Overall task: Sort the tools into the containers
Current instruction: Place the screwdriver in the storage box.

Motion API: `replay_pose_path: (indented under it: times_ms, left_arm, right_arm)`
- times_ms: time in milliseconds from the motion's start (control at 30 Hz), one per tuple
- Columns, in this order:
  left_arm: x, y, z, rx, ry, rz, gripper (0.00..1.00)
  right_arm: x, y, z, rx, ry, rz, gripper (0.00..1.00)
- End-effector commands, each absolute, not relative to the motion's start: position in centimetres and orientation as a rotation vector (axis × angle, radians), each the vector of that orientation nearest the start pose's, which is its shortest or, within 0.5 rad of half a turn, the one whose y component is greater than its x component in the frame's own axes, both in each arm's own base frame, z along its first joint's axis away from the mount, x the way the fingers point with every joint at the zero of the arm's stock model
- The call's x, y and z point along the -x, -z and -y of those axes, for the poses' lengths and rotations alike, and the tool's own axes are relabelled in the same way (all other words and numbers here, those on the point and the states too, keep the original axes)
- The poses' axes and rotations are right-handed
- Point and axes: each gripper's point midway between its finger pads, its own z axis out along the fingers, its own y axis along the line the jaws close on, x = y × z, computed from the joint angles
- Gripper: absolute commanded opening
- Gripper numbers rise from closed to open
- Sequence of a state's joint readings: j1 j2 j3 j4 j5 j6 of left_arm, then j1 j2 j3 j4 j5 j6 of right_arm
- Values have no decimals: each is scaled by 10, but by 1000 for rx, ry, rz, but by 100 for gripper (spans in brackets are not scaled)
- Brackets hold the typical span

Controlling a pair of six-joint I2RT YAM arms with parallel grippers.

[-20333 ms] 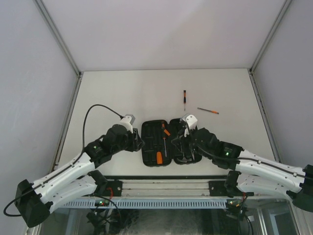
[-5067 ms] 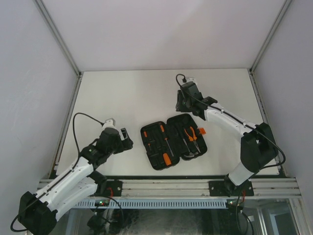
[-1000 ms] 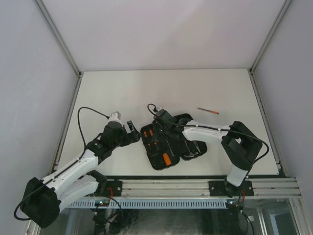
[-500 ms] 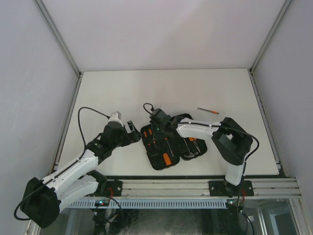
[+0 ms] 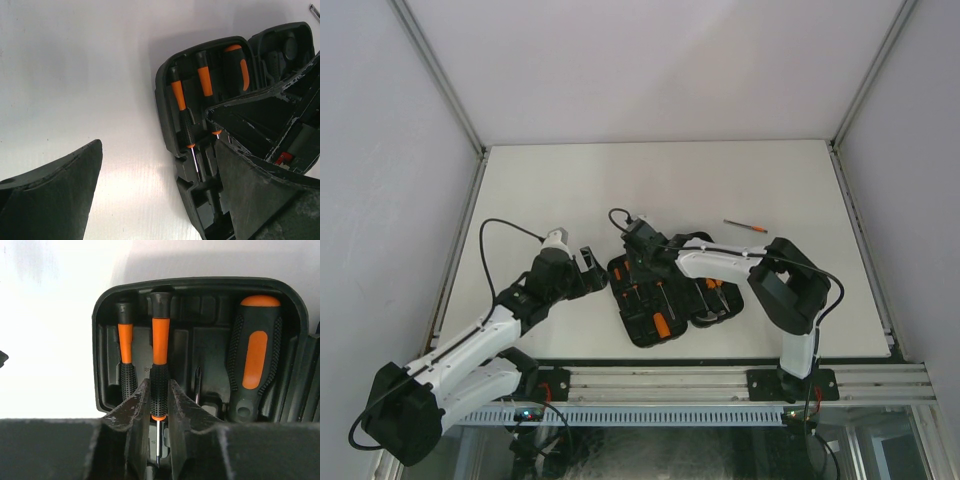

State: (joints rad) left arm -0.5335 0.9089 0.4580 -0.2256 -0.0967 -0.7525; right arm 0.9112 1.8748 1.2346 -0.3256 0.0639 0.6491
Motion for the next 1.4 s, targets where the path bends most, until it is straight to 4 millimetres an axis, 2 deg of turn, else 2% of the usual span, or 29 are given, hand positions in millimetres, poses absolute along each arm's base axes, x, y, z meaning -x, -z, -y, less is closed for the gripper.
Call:
replay_pose_path:
  times_ms: [0, 233, 433, 767, 1133, 1367]
  left_arm:
    - [-238, -90, 154, 319, 597, -2269, 97]
    - [-237, -90, 151, 325, 585, -2265, 97]
    - [-236, -89, 150, 324, 582, -2268, 98]
    - [-234, -86, 151, 328, 586, -2276, 97]
    - [-234, -83, 150, 331, 584, -2281, 97]
    - [-234, -84, 151, 332, 588, -2282, 97]
  right_arm:
    - [-281, -67, -367, 317, -515, -2515, 21]
    - [-285, -92, -363, 328, -504, -2461, 35]
    - [-277, -101, -354, 347, -452, -2454, 39]
    - [-258, -87, -359, 399, -469, -2515, 21]
    - [-248, -69, -369, 443, -528, -2576, 16]
    - [-251, -59, -370, 442, -503, -2582, 15]
